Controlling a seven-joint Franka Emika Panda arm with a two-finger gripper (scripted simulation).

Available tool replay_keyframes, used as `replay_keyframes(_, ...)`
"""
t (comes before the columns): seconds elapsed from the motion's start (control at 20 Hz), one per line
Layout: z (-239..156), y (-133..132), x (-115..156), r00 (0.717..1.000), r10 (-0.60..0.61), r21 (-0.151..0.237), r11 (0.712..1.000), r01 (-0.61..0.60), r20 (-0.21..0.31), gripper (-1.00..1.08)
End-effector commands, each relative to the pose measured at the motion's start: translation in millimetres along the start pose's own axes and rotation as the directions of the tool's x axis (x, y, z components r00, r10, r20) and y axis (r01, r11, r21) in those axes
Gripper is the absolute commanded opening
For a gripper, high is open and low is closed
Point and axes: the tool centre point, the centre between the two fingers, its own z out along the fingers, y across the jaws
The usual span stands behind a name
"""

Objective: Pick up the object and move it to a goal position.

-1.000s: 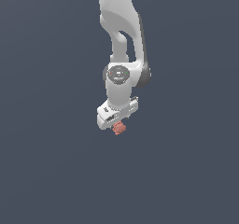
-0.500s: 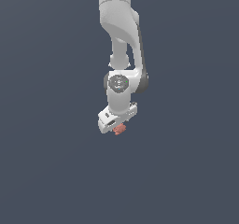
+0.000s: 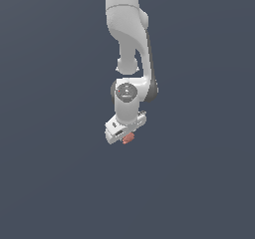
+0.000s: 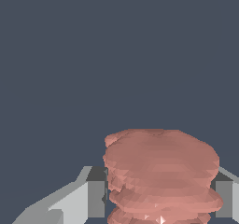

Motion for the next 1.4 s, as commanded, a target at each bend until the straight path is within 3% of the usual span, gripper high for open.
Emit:
replay_keyframes(0.0, 0.7, -0.5, 0.1, 1.0, -0.001, 0.001, 1.0, 0.001, 0.0, -1.0)
replay_keyframes(0.65, -15.6, -5.3, 13.9, 1.0, 0.0, 0.0, 1.0, 0.0, 0.0, -1.0)
replay_keyframes(1.35, -101.8, -32.7, 91.6, 1.0, -0.001, 0.001, 1.0, 0.001, 0.0, -1.0)
